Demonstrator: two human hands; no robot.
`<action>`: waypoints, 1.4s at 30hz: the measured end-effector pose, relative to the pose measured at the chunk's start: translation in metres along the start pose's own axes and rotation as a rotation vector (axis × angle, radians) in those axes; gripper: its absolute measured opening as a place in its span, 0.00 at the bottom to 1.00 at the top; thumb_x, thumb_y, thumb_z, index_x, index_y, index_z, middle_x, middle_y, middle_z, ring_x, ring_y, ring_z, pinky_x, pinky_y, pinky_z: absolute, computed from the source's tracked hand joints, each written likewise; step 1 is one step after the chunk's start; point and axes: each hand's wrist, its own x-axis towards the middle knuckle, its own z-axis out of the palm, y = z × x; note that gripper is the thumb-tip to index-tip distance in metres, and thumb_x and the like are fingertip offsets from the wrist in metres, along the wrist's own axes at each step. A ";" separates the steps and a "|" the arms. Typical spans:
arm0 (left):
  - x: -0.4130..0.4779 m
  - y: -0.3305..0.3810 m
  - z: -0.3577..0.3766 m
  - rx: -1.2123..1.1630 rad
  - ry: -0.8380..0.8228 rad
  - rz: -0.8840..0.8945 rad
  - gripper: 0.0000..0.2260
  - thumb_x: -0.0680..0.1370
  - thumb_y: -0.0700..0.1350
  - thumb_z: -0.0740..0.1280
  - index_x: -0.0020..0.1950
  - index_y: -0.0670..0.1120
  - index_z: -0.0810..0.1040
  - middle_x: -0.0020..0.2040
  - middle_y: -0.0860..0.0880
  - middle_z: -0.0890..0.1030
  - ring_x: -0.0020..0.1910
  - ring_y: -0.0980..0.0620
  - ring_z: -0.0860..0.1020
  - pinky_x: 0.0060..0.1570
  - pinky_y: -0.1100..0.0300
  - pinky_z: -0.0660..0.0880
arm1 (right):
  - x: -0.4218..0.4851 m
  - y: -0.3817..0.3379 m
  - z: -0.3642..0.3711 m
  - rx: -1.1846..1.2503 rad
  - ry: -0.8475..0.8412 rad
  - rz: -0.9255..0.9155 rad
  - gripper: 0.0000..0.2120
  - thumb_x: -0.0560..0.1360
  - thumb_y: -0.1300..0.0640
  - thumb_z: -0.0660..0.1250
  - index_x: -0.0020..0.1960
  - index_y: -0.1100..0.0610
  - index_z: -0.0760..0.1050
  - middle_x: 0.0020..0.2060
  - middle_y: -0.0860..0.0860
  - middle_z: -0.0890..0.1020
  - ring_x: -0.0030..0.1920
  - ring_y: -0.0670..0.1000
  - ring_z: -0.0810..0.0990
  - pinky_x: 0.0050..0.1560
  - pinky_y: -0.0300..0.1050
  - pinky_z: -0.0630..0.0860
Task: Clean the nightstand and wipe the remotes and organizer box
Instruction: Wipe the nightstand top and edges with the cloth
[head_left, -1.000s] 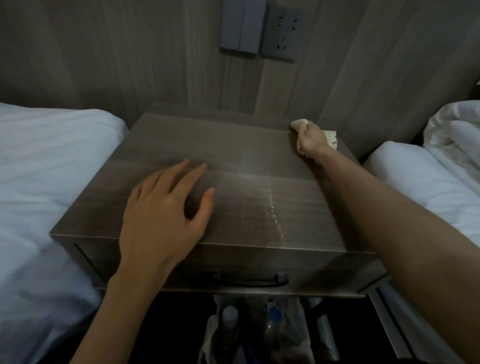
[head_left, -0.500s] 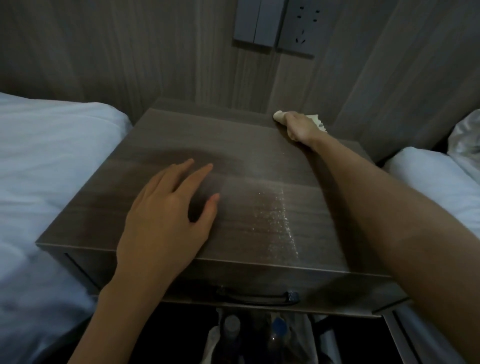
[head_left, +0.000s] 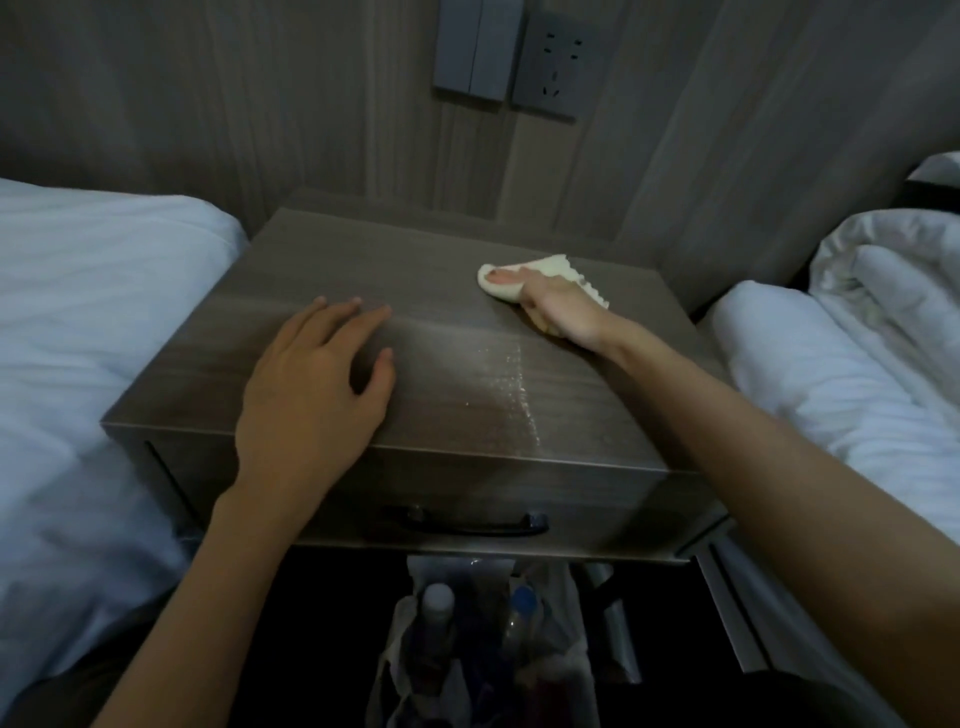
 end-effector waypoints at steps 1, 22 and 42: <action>-0.001 0.000 0.000 0.000 0.009 0.013 0.19 0.79 0.48 0.64 0.70 0.49 0.73 0.70 0.48 0.73 0.73 0.48 0.66 0.68 0.53 0.63 | -0.012 0.002 0.003 -0.035 -0.025 -0.021 0.11 0.81 0.45 0.57 0.51 0.39 0.78 0.38 0.26 0.79 0.41 0.28 0.75 0.49 0.31 0.69; -0.023 -0.001 0.005 -0.089 0.185 0.057 0.15 0.79 0.42 0.64 0.66 0.46 0.77 0.66 0.47 0.76 0.67 0.47 0.72 0.62 0.54 0.70 | -0.217 -0.013 0.006 0.165 0.144 -0.156 0.21 0.80 0.66 0.54 0.42 0.48 0.82 0.40 0.39 0.85 0.46 0.34 0.80 0.50 0.29 0.72; -0.003 0.021 -0.002 -0.072 0.015 -0.017 0.19 0.81 0.50 0.61 0.72 0.52 0.69 0.72 0.49 0.70 0.71 0.50 0.66 0.64 0.53 0.66 | -0.077 0.075 -0.046 -0.161 0.515 0.283 0.25 0.82 0.47 0.45 0.74 0.58 0.60 0.65 0.63 0.74 0.63 0.64 0.73 0.66 0.59 0.68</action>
